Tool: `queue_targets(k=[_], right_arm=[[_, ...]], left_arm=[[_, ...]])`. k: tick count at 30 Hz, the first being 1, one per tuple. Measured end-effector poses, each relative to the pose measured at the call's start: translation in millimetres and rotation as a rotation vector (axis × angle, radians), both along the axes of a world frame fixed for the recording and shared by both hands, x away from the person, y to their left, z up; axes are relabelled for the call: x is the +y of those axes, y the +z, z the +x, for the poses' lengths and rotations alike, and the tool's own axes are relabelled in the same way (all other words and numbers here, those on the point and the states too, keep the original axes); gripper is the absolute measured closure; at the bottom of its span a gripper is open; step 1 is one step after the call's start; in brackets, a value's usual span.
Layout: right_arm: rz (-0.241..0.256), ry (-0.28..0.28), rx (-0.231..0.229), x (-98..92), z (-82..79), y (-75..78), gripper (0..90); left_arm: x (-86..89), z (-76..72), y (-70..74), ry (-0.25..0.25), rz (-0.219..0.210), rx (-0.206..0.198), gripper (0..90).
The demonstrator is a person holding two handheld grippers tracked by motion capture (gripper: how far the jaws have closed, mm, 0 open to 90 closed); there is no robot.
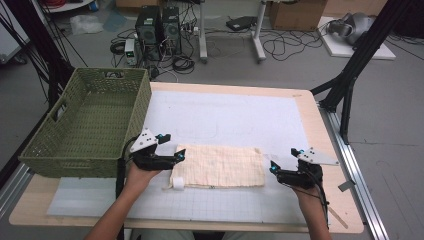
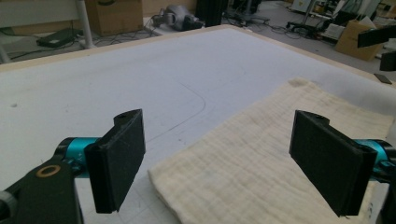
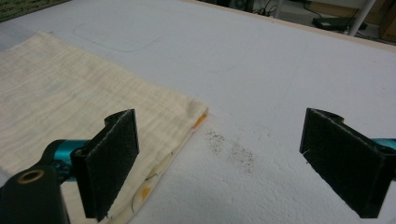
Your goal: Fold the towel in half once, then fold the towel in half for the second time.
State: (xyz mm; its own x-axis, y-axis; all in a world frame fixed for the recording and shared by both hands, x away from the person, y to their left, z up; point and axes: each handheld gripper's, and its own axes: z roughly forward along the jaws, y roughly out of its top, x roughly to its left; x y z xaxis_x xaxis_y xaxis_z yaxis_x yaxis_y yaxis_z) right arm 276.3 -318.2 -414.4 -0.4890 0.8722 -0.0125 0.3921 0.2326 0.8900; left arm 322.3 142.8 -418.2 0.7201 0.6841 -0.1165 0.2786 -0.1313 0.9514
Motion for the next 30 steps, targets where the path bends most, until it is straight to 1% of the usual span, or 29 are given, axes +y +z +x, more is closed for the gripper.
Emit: queue_targets(k=[5,6,8,13,15,21,23,27,28,30], right_arm=[[-0.011,0.010,0.010,2.6,-0.1,-1.3,11.1],[-0.019,0.013,0.006,3.0,-0.1,-1.3,11.1],[-0.018,0.016,0.003,3.2,-0.3,-1.0,11.1],[-0.016,0.010,0.006,2.7,1.0,-1.2,11.1],[-0.014,0.010,0.005,3.2,1.9,-1.3,11.1],[-0.022,0.014,0.022,3.1,2.0,-3.4,11.1],[-0.021,0.012,0.026,2.8,1.2,-3.5,11.1],[-0.037,0.022,0.029,2.3,0.8,-5.0,11.1],[-0.034,0.023,0.039,2.6,0.1,-5.1,11.0],[-0.037,0.024,0.036,2.8,-0.2,-5.2,11.0]], left_arm=[[1.9,-0.2,-1.1,0.020,0.001,0.003,19.0],[1.2,-0.5,-2.1,0.019,0.000,0.006,19.0],[-0.3,-0.2,-3.2,0.013,0.011,0.010,18.9],[0.6,-0.3,-3.7,0.016,0.009,0.013,18.9],[0.7,0.6,-4.4,0.030,0.006,0.023,18.7],[0.8,3.8,-7.3,0.036,0.005,0.063,18.6],[0.7,4.9,-7.8,0.043,0.005,0.070,18.6],[-2.5,7.2,-8.4,0.038,0.025,0.081,18.6],[-3.2,7.6,-8.3,0.045,0.027,0.078,18.6],[-3.7,9.9,-6.1,0.050,0.030,0.084,18.6]])
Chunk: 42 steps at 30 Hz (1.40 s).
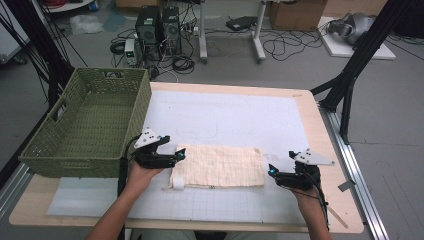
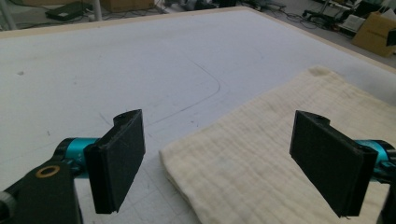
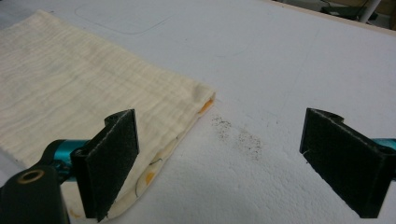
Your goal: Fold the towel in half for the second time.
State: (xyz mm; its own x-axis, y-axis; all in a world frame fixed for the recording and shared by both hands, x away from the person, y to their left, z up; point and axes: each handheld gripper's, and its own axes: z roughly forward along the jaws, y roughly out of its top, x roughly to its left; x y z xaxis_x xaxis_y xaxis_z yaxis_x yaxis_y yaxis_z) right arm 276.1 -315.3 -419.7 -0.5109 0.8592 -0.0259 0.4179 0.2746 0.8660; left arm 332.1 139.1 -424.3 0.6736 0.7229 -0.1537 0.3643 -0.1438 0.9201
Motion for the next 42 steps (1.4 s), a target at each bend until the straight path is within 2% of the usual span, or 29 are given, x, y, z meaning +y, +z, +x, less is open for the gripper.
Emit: queue_targets(k=[2,7,10,14,16,19,22,25,27,32,34,37,40,42], right_arm=[[-0.002,0.002,0.001,0.6,-0.4,-0.1,11.1],[0.004,0.011,0.016,2.3,-2.0,-2.0,11.1],[0.006,0.008,0.006,2.3,-3.6,-1.8,11.1],[0.015,0.002,0.005,1.9,-6.5,-0.6,11.1],[0.008,0.001,0.006,0.7,-7.3,-1.1,11.1],[0.013,-0.007,0.007,-1.0,-8.0,-1.9,11.1],[0.011,-0.011,0.011,-1.7,-9.4,-2.3,11.1],[0.006,-0.012,0.015,-2.8,-10.0,-3.1,11.1],[0.006,-0.016,0.018,-3.1,-10.3,-3.5,11.1],[0.005,-0.018,0.025,-4.2,-10.2,-4.9,11.1],[0.004,-0.018,0.025,-4.5,-9.9,-5.1,11.1],[-0.002,-0.022,0.022,-4.7,-9.4,-5.3,11.1],[-0.008,-0.025,0.034,-4.9,-8.7,-6.3,11.1],[-0.010,-0.024,0.037,-5.1,-7.4,-7.2,11.1]], left_arm=[[0.4,1.8,1.8,0.001,-0.019,-0.004,18.6],[-2.4,10.7,7.6,0.004,-0.024,0.003,19.6],[-6.9,18.8,12.4,0.016,-0.037,0.023,19.9],[-13.2,25.6,14.8,0.010,-0.030,0.008,21.2],[-14.9,29.4,9.8,0.012,-0.008,0.026,22.9],[-16.1,35.6,0.7,0.044,0.056,0.079,24.7],[-17.3,40.5,-6.7,0.059,0.092,0.102,29.5],[-20.0,43.3,-12.8,0.051,0.122,0.124,33.5],[-20.7,44.3,-15.9,0.039,0.147,0.149,39.7],[-21.1,45.9,-22.5,0.015,0.181,0.189,45.8],[-21.6,45.7,-25.8,0.005,0.198,0.193,48.6],[-20.8,44.0,-25.9,0.002,0.214,0.176,51.9],[-18.8,41.6,-26.2,-0.002,0.227,0.160,59.9],[-17.8,40.0,-26.2,-0.016,0.230,0.154,68.4]])
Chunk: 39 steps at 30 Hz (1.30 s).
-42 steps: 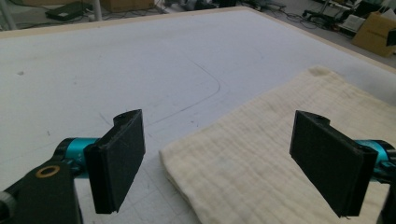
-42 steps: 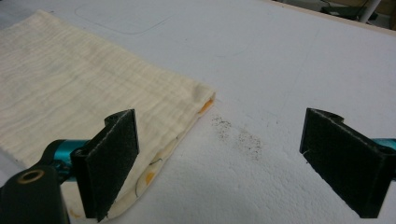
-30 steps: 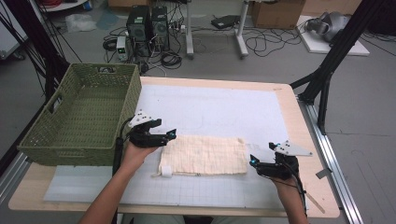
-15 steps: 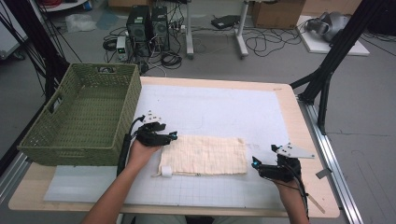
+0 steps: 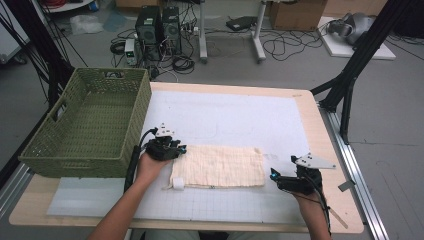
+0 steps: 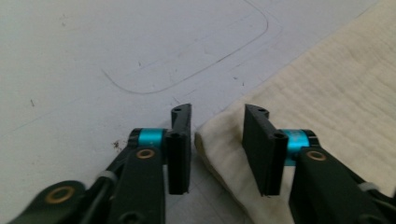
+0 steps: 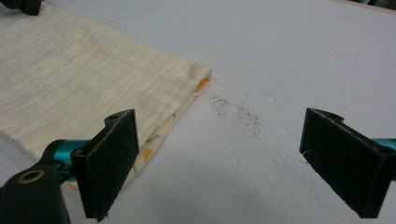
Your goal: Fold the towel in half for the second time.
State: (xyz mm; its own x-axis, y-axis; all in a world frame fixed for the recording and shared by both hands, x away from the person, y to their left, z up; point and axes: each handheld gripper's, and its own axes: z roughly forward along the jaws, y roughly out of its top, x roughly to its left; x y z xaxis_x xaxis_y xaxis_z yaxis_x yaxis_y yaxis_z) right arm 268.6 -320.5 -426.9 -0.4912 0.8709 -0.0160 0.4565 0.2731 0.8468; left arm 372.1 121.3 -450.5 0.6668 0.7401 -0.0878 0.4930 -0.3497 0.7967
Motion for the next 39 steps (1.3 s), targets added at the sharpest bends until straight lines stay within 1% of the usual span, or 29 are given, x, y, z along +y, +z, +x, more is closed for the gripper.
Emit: queue_targets(k=[4,6,8,12,15,16,18,19,20,22,23,25,27,28,29,30,32,34,35,39], right_arm=[[-0.006,-0.011,-0.002,0.6,1.6,-0.4,11.1],[-0.009,-0.014,0.004,0.9,2.8,-1.1,11.1],[-0.005,-0.014,0.015,1.5,4.6,-1.5,11.1],[-0.005,-0.028,0.018,1.9,9.9,-2.4,11.0],[0.019,-0.013,0.026,1.5,14.0,-0.9,11.1],[0.018,-0.012,0.024,2.1,15.4,-0.8,11.0],[0.015,-0.001,0.033,4.1,18.0,-0.9,11.1],[0.016,0.003,0.037,5.4,19.5,-1.3,11.0],[0.018,0.015,0.047,6.4,20.7,-1.3,11.1],[0.013,0.037,0.047,7.9,23.6,-0.5,11.1],[0.012,0.043,0.055,8.7,25.4,0.3,11.2],[0.025,0.053,0.068,9.3,31.7,2.8,11.4],[0.041,0.060,0.067,11.0,39.6,6.7,11.5],[0.041,0.067,0.061,12.8,43.8,8.9,12.2],[0.045,0.078,0.060,15.0,48.0,11.0,15.6],[0.043,0.092,0.059,17.1,52.4,12.8,16.9],[0.031,0.092,0.066,21.8,61.4,15.2,17.4],[0.025,0.094,0.075,25.3,68.9,16.6,21.1],[0.020,0.094,0.078,26.5,72.4,17.0,21.2],[0.016,0.092,0.104,30.1,84.8,15.9,24.4]], left_arm=[[-1.3,-3.9,0.4,-0.025,0.019,-0.020,78.5],[-1.3,-5.0,0.4,-0.027,0.016,-0.028,82.4],[0.6,-4.9,0.5,-0.029,-0.003,-0.026,83.3],[4.2,-5.1,0.8,-0.021,-0.039,-0.024,83.4],[5.8,-5.7,1.2,-0.023,-0.049,-0.027,83.4],[6.1,-5.9,1.3,-0.022,-0.053,-0.030,83.4],[6.5,-6.6,1.1,-0.016,-0.074,-0.031,83.3],[7.6,-6.6,1.5,-0.020,-0.076,-0.029,83.3],[8.0,-6.8,1.5,-0.017,-0.090,-0.025,83.2],[9.3,-7.2,2.2,-0.016,-0.098,-0.021,83.1],[10.2,-7.3,2.8,-0.014,-0.101,-0.022,83.1],[11.5,-7.6,3.8,-0.014,-0.111,-0.023,83.2],[12.0,-7.6,4.0,-0.015,-0.114,-0.023,83.2],[12.4,-7.6,4.2,-0.017,-0.111,-0.023,83.2],[12.5,-7.7,4.3,-0.015,-0.113,-0.022,83.1],[12.7,-7.8,4.4,-0.015,-0.116,-0.022,83.1],[13.1,-8.1,4.7,-0.012,-0.124,-0.022,83.1],[14.1,-7.9,5.1,-0.018,-0.122,-0.022,83.1],[14.2,-8.0,5.2,-0.018,-0.123,-0.022,83.1],[14.0,-7.7,4.6,-0.014,-0.129,-0.019,83.0]])
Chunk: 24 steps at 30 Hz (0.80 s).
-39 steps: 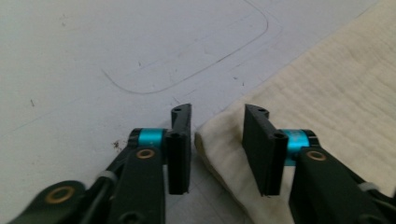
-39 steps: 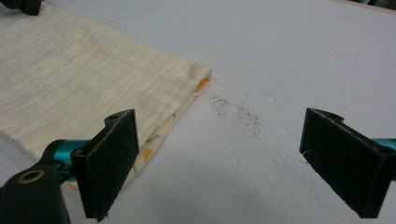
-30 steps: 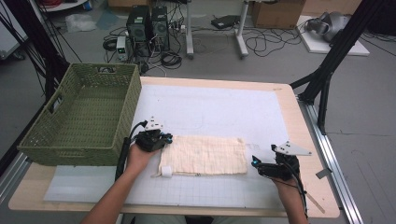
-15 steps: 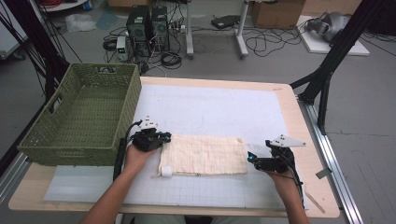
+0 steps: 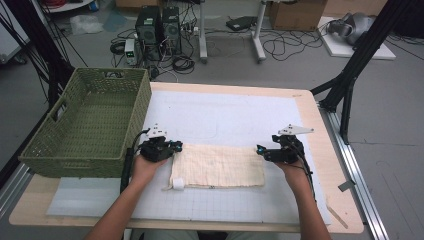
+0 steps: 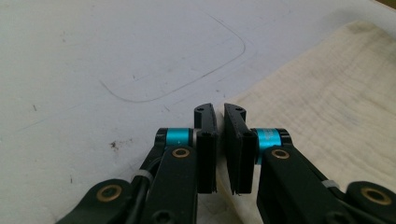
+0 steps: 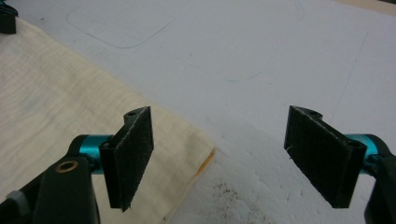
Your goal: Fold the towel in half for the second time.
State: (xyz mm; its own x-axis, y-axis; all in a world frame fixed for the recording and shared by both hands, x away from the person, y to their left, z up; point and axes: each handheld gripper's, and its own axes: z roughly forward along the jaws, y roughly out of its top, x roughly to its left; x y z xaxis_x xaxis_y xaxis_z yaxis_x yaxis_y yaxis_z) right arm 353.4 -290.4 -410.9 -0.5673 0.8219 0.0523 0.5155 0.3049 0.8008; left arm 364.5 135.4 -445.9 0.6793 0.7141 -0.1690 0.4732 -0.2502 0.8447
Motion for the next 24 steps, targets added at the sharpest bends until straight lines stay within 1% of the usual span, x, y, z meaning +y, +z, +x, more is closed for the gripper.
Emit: queue_targets(k=[2,4,5,7,9,13,17,18,19,20,22,24], right_arm=[[0.008,-0.001,0.005,1.2,4.8,-3.0,26.5],[0.000,0.001,0.032,3.2,9.2,-7.1,29.4],[-0.006,0.009,0.047,4.8,11.2,-8.8,32.2],[-0.018,0.026,0.057,8.1,13.8,-11.4,37.1],[-0.034,0.035,0.056,11.9,15.9,-13.3,42.0],[-0.070,0.070,0.080,19.4,20.3,-20.5,49.6],[-0.081,0.107,0.138,24.2,23.8,-29.1,56.8],[-0.081,0.107,0.130,24.8,23.0,-30.1,58.6],[-0.078,0.108,0.130,24.7,23.1,-30.2,59.9],[-0.076,0.106,0.138,24.2,22.7,-29.8,63.3],[-0.076,0.109,0.140,24.0,22.5,-29.5,65.8],[-0.077,0.116,0.140,24.7,21.6,-29.1,74.6]], left_arm=[[0.0,0.0,0.0,0.003,-0.004,0.002,82.7],[0.7,0.0,0.3,0.003,-0.003,0.004,82.4],[1.0,0.0,0.4,0.003,-0.003,0.004,82.4],[1.1,-0.1,0.5,0.006,-0.005,0.007,82.3],[1.0,0.1,0.1,0.007,-0.003,0.007,82.4],[1.0,-0.1,0.5,0.007,-0.003,0.006,82.4],[1.8,-0.7,1.5,0.009,-0.008,0.002,82.4],[2.1,-0.6,1.6,0.010,-0.007,0.001,82.4],[2.3,-0.5,1.5,0.009,-0.008,0.001,82.4],[2.2,-0.5,1.5,0.009,-0.007,0.002,82.4],[1.8,-0.7,1.7,0.009,-0.006,0.000,82.5],[1.5,-1.1,2.4,0.010,-0.014,-0.006,83.1]])
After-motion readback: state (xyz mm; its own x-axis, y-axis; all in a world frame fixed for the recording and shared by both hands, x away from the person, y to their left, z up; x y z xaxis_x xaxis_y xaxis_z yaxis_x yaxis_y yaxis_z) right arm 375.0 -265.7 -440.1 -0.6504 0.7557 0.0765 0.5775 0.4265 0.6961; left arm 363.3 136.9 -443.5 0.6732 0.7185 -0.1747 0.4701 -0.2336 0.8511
